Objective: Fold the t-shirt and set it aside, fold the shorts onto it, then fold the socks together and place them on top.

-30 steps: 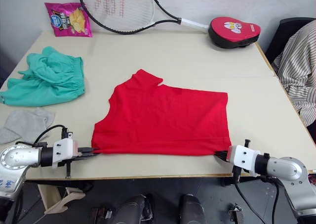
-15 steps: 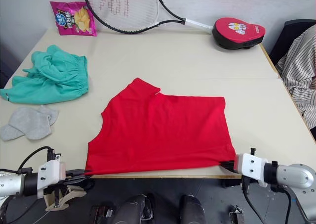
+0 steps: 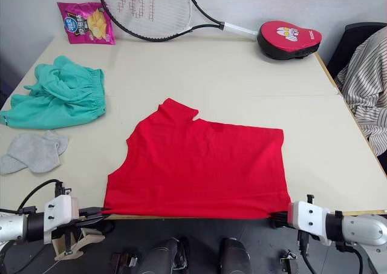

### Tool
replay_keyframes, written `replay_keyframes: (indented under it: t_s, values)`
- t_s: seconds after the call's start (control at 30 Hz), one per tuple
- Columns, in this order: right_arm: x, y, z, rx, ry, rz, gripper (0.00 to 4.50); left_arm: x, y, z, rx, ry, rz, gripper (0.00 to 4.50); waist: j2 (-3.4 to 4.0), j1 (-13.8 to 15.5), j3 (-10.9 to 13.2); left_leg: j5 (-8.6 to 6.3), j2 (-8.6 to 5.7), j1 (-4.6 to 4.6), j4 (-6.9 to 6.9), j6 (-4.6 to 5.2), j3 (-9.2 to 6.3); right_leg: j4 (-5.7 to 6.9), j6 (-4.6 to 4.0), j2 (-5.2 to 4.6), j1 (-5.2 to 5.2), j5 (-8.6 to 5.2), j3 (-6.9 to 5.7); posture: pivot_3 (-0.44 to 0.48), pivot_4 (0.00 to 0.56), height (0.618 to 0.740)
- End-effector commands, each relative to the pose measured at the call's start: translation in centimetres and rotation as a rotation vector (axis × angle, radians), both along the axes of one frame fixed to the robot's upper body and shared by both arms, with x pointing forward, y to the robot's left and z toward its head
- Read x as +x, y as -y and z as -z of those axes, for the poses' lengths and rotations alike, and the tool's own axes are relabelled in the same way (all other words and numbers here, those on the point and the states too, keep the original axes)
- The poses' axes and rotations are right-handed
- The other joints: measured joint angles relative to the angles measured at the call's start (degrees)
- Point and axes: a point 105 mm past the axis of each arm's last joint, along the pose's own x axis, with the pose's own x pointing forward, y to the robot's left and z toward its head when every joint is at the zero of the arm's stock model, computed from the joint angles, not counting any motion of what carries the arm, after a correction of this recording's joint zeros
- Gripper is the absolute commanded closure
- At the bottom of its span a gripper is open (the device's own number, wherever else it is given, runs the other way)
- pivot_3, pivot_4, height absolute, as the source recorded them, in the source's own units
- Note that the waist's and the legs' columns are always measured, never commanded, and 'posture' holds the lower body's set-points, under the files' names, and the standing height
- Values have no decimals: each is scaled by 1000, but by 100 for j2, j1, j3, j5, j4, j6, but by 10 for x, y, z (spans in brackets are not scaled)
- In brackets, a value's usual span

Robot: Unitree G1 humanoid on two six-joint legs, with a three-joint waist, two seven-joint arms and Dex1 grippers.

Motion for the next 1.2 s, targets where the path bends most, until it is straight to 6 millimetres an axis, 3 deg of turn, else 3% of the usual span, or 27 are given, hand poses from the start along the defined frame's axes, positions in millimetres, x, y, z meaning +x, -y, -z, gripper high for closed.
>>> replay_keyframes:
  t_s: [0.03, 0.33, 0.5, 0.53, 0.63, 0.9, 1.03, 1.2]
  values:
    - [9, 14, -2, -47, 39, 33, 4500, -4, 1, -4, -17, 3, 9, 4473, 0, -5, 0, 0, 0, 0, 0, 0, 0, -1, 0, 0, 0, 0, 0, 0, 150, 740]
    - [25, 21, -5, -62, 81, 31, 4500, -7, 3, 2, -25, 8, -1, 4473, -5, -13, -3, 0, 0, 1, 2, 0, 3, -3, 4, -1, 1, 3, 4, 0, 150, 740]
    - [21, 19, -5, -26, 30, 26, 4500, -7, 4, 2, -46, -5, -10, 4473, -8, -3, -5, 0, 0, 1, 2, 0, 3, -3, 5, -1, 1, 5, 4, 0, 150, 740]
    - [19, 18, -7, -2, 16, 41, 4500, -8, 5, 0, -56, -15, -14, 4256, -8, -3, -5, 0, 0, 1, 2, 0, 3, -3, 5, -1, 1, 5, 4, 0, 150, 740]
    - [6, 16, -13, 46, -61, 46, 3971, -9, -1, -9, -86, -37, -36, 3618, -7, 6, -4, 1, 0, 0, 2, -1, 3, -3, 5, -1, 0, 5, 4, 0, 150, 740]
    - [-23, 16, -38, 92, -263, 64, 1282, -12, -28, -38, -172, -236, -132, 1087, -4, -7, -2, -7, 2, -2, 0, 11, 0, -7, -4, 1, 0, -1, 4, 0, 150, 740]
    - [2, 18, -66, 236, -208, 155, 10, 15, -46, -57, -273, -208, -252, 0, 4, -14, 3, -9, 4, -2, -1, 13, -1, -10, -19, 3, -1, -9, 6, 0, 150, 740]
    - [53, 37, -94, 347, -91, 304, 10, 62, -56, -70, -320, -158, -344, 0, 16, -8, 11, -8, 1, -4, -2, 8, 1, -14, -31, 0, -15, -12, 10, 0, 150, 740]
